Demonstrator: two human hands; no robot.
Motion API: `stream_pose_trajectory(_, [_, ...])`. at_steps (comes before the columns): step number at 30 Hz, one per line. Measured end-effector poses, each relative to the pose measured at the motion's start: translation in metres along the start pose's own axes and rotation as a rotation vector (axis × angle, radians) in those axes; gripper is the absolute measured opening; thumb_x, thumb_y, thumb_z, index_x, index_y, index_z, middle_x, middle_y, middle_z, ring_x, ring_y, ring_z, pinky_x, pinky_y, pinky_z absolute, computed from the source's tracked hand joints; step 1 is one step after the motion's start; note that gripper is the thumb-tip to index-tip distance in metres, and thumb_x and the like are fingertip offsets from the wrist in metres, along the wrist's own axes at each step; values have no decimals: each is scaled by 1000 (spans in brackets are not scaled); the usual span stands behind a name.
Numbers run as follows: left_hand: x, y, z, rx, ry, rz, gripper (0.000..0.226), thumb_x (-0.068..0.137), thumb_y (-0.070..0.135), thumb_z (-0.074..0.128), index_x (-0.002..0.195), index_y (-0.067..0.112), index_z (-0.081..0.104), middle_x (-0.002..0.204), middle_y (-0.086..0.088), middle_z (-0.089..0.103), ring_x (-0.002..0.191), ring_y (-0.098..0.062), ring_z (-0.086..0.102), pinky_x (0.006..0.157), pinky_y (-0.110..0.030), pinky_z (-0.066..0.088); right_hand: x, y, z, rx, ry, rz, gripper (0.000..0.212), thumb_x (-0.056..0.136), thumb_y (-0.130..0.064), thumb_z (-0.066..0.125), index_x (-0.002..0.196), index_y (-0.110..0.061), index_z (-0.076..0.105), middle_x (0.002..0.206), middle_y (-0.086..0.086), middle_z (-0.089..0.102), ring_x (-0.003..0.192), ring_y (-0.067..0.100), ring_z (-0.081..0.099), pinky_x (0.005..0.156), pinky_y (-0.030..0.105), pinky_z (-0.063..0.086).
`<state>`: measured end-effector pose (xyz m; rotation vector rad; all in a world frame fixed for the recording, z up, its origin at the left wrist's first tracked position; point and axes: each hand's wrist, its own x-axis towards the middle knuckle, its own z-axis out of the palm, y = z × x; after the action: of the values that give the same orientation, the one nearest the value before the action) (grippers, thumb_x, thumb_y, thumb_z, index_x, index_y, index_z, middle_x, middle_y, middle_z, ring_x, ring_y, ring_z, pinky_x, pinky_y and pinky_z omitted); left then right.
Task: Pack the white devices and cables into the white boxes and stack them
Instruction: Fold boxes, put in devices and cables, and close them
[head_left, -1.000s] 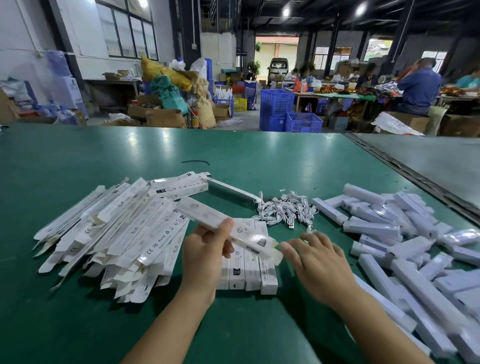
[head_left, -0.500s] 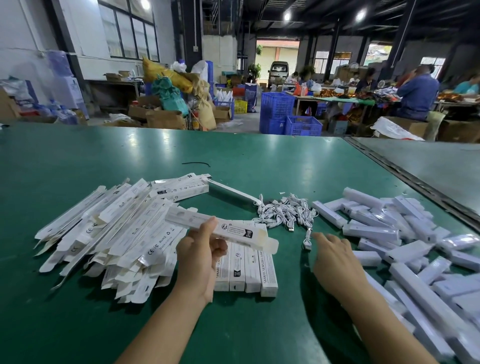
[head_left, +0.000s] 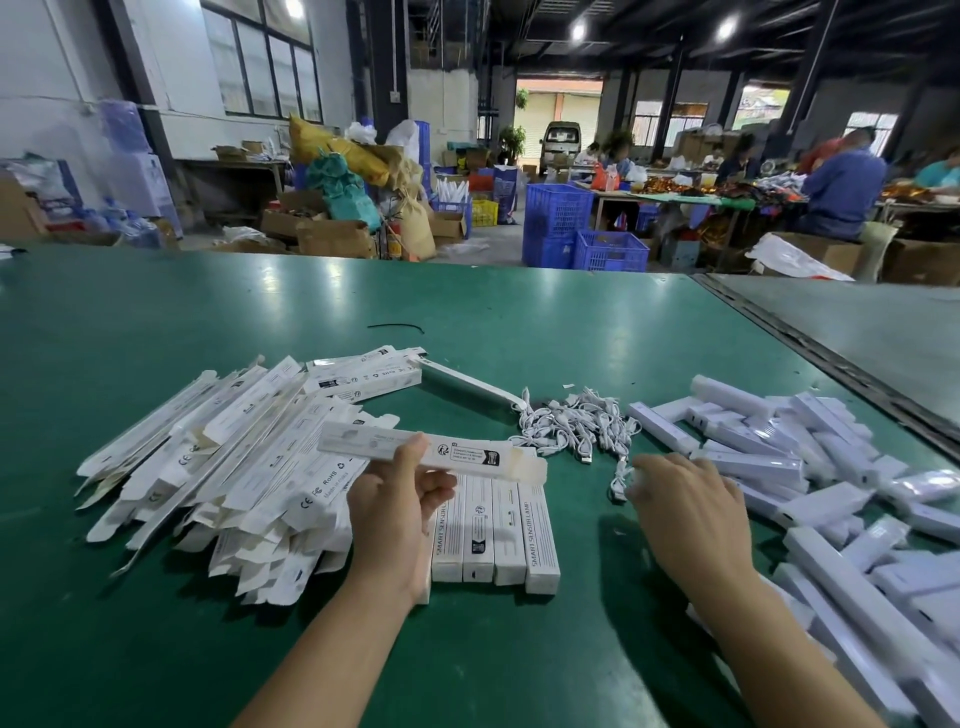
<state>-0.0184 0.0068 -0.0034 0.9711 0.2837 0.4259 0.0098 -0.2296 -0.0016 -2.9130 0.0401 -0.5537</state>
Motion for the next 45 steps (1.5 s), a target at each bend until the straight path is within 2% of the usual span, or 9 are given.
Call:
stream_pose_trajectory(3, [1, -1, 0, 11, 21, 14, 11, 94, 16, 63, 86, 11, 59, 60, 0, 67, 53, -10, 65, 52, -21, 55, -7, -12, -8, 265, 263, -60, 19, 91, -24, 67, 109, -17, 69, 105, 3, 71, 101, 30, 58, 82, 37, 41])
stream_pose_trajectory(6, [2, -1, -1, 8, 50, 25, 9, 95, 16, 63, 89, 10, 60, 63, -1, 69, 55, -11, 66, 52, -21, 55, -9, -20, -18, 630, 397, 40, 26, 91, -33, 64, 111, -17, 67, 98, 2, 70, 83, 20, 64, 72, 27, 44])
stream_pose_trajectory(10, [2, -1, -2, 1, 61, 24, 8, 96, 16, 63, 91, 10, 60, 64, -2, 70, 55, -11, 66, 54, -21, 56, -13, -31, -17, 1313, 266, 256, 15, 95, -25, 60, 108, -20, 63, 93, 5, 68, 60, 15, 64, 56, 32, 57])
stream_pose_trajectory(15, [2, 0, -1, -17, 71, 18, 10, 95, 16, 63, 88, 11, 59, 60, -1, 68, 54, -11, 66, 53, -21, 56, -16, -40, -12, 1765, 199, 427, 15, 98, -19, 55, 110, -11, 62, 89, 4, 67, 65, 14, 68, 55, 22, 54])
stream_pose_trajectory(19, [0, 0, 0, -38, 63, 26, 12, 95, 16, 63, 84, 11, 59, 60, -1, 67, 56, -13, 67, 55, -22, 57, -18, -44, -9, 1885, 110, 523, 13, 97, -18, 57, 104, -9, 63, 87, 7, 71, 65, 14, 70, 55, 19, 55])
stream_pose_trajectory(26, [-5, 1, 4, -79, 39, 28, 12, 96, 16, 62, 85, 11, 59, 63, -2, 68, 58, -14, 67, 58, -22, 57, -19, -46, -4, 1858, 63, 544, 13, 96, -16, 59, 102, -7, 64, 85, 8, 72, 64, 15, 69, 58, 19, 56])
stream_pose_trajectory(31, [-5, 2, 3, -86, 63, 37, 11, 95, 16, 62, 88, 8, 61, 67, -7, 69, 62, -16, 69, 59, -23, 58, -20, -45, 1, 1795, 64, 478, 15, 93, -18, 62, 99, -6, 68, 72, 4, 68, 64, 13, 66, 62, 19, 56])
stream_pose_trajectory(39, [-4, -2, 3, -57, 92, 101, 6, 95, 15, 63, 91, 12, 64, 70, -7, 70, 64, -16, 69, 61, -22, 57, -23, -47, 1, 1686, 127, 336, 22, 82, -27, 67, 99, -14, 73, 79, 7, 72, 65, 13, 66, 64, 20, 56])
stream_pose_trajectory(45, [-10, -5, 7, -20, -54, 80, 7, 95, 13, 63, 89, 14, 65, 74, -5, 72, 66, -17, 70, 63, -23, 57, -18, -45, 4, 1800, 77, 438, 17, 87, -16, 67, 103, -9, 66, 78, 6, 70, 64, 14, 68, 63, 19, 56])
